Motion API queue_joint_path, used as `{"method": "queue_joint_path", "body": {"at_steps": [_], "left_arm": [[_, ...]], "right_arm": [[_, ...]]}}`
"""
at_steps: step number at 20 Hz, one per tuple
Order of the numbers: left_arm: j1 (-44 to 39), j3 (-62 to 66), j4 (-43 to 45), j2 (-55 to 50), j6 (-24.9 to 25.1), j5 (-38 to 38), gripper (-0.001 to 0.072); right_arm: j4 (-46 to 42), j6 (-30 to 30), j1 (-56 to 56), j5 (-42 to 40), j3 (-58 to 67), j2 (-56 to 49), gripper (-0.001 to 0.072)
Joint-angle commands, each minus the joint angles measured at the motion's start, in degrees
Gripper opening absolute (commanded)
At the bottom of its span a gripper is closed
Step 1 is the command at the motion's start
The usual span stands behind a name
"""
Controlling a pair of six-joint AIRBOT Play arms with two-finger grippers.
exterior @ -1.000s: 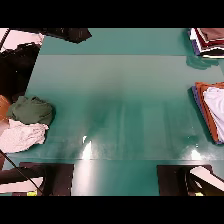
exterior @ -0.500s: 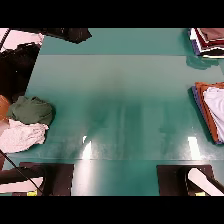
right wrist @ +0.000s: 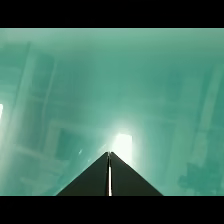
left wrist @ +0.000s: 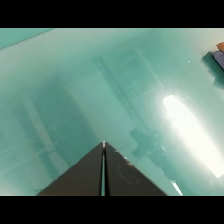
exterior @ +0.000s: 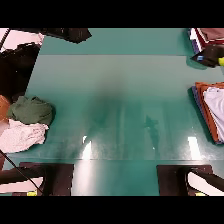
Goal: Fold the shirts.
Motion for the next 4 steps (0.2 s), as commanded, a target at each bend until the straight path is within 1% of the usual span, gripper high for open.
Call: {"method": "queue_joint_path", "body": {"at_steps": [1, 4], "left_arm": [[0.0, 0.0, 0.0, 0.0, 0.0, 0.0, 0.0022], [0.0, 0.0, 0.0, 0.0, 0.0, 0.0, 0.0022]], "right_arm": [[0.1, 0.0, 3.5, -0.3, 0.1, -2.1, 0.0016], [0.1, 0.0, 3.6, -0.4, 0.1, -2.1, 0.0016]]}}
